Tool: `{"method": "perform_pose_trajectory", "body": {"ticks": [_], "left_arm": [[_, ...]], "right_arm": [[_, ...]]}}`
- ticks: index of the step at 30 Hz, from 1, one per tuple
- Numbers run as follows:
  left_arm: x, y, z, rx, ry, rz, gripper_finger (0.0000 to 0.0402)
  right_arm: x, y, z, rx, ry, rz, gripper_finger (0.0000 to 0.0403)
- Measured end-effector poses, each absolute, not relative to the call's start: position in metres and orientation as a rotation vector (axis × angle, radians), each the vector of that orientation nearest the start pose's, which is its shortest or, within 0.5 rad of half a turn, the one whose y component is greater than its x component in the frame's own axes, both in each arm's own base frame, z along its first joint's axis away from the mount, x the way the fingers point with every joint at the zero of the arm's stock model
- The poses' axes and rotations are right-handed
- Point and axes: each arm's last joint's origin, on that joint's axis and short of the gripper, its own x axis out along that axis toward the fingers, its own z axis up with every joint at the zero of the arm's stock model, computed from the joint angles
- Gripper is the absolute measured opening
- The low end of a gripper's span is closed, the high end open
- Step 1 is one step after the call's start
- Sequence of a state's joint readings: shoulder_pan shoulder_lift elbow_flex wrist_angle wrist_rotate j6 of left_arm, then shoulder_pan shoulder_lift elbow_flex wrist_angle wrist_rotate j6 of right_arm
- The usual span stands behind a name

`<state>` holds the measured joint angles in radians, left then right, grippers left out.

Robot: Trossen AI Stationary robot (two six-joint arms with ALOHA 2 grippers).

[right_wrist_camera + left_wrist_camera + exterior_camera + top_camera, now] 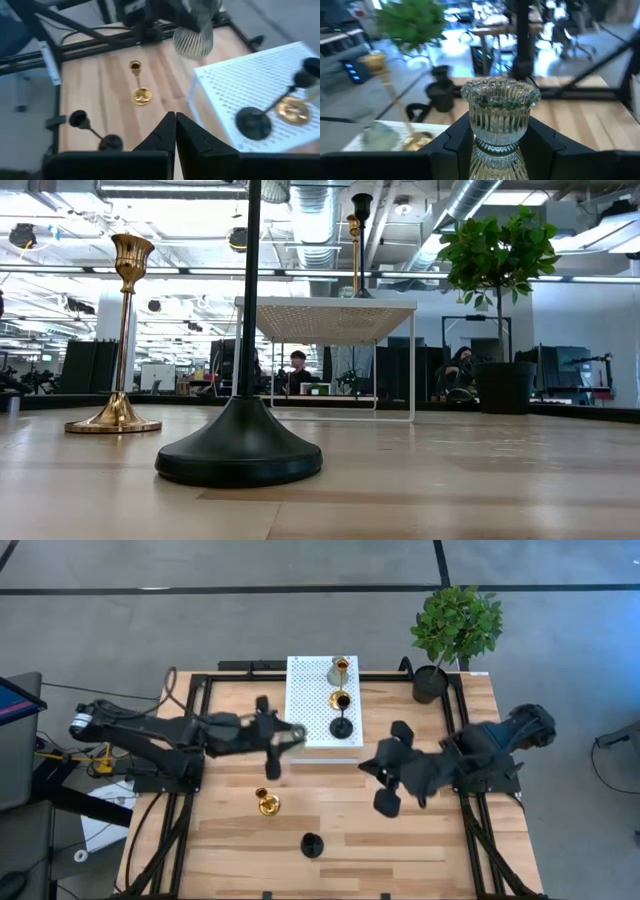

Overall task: Pick & Place candle stick holders
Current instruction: Put the green candle holder on the shelf

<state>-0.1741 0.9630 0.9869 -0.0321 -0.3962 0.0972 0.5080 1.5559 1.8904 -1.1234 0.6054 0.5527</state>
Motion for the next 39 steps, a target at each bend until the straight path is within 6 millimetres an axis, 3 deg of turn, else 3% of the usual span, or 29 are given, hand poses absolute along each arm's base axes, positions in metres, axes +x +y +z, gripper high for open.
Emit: {"method": "perform_pose_trajectory", "body": {"ticks": [9,17,24,29,34,39], "left_arm": [[0.198,0.015,0.365,0.078,-0.109,0.341,0.0126],[0.2,0.056,0.347,0.047,-0.112,0.258,0.0126],[0.21,0.092,0.338,-0.01,-0.121,0.199,0.0126],[0.22,0.106,0.33,-0.04,-0.125,0.184,0.0126],[0.22,0.107,0.33,-0.009,-0.13,0.183,0.0126],[0.219,0.111,0.329,0.018,-0.124,0.202,0.0126]], "right_arm": [[0.254,0.161,0.422,0.084,0.567,-0.431,0.0],[0.252,0.17,0.391,0.113,0.62,-0.473,0.0],[0.243,0.176,0.376,0.121,0.6,-0.418,0.0],[0.235,0.163,0.386,0.114,0.537,-0.342,0.0],[0.236,0.132,0.398,0.111,0.477,-0.217,0.0],[0.235,0.101,0.388,0.102,0.433,-0.118,0.0]]}}
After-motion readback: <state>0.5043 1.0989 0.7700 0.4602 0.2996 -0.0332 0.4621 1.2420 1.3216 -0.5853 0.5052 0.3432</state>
